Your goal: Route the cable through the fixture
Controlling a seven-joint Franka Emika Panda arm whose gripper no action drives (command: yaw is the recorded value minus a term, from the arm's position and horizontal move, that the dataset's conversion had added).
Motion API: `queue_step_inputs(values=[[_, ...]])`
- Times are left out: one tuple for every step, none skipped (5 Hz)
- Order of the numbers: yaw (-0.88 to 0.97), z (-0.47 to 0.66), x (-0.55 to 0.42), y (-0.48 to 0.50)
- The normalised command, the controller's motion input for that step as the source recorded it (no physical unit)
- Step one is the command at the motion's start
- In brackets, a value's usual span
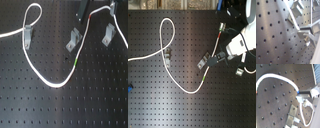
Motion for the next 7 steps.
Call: queue_step_inputs(values=[[0.0,-0.58,0.014,0.126],[0.02,-0.41,-0.013,0.165],[-0.02,0.0,-0.085,0.173],[0.0,0.0,-0.041,0.273],[0.13,0.0,-0.062,0.368],[0.0,0.02,0.0,0.0],[-0.04,0.4,-0.002,0.003]])
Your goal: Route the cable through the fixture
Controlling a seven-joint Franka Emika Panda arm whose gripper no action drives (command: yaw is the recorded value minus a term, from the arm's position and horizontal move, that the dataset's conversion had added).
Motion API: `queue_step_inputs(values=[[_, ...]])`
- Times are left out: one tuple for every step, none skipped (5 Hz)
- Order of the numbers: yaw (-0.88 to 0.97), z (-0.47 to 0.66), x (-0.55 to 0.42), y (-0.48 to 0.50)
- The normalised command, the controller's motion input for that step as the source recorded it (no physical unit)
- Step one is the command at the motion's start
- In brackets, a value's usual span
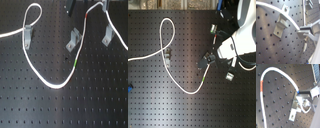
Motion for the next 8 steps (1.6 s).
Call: queue_step_inputs(values=[[-0.06,0.43,-0.019,-0.006],[-0.02,0.36,-0.003,0.008],[0.0,0.21,-0.077,-0.031],[0.0,0.06,-0.151,0.041],[0.04,0.0,-0.126,0.154],[0.0,0.06,-0.224,0.374],[-0.46,0.56,-0.049,0.228],[-0.49,0.54,0.078,0.19]])
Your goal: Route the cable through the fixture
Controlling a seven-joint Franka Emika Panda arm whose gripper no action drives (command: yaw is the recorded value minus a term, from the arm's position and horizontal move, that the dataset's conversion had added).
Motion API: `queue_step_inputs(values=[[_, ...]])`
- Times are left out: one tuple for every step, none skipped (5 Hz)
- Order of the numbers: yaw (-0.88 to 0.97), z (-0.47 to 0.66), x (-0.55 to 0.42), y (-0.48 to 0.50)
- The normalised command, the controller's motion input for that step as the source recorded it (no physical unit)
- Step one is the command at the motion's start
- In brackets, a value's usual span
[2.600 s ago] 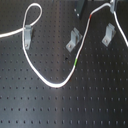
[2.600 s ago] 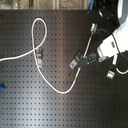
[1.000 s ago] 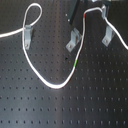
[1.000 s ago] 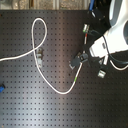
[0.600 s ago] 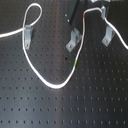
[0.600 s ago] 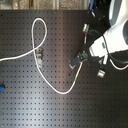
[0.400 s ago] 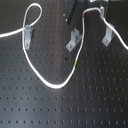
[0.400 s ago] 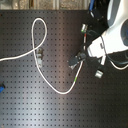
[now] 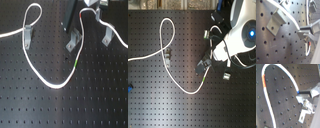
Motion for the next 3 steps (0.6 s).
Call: queue_step_inputs(values=[[-0.23,0.31,0.234,0.133],[0.0,0.31,0.244,0.044],[0.0,0.28,0.243,-0.018]])
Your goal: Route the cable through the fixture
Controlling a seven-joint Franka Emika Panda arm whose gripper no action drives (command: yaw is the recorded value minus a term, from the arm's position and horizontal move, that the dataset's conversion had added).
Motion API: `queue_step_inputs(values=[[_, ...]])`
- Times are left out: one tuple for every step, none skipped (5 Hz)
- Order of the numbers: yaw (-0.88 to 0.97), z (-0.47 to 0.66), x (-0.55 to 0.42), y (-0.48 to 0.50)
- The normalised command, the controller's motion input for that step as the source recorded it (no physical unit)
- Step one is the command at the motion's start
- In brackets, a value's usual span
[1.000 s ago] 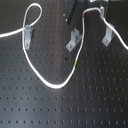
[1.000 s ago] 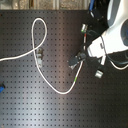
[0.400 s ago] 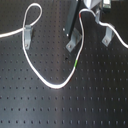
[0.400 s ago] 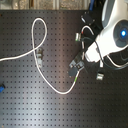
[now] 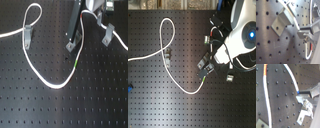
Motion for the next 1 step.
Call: queue_step_inputs(values=[[0.03,0.35,0.19,-0.015]])
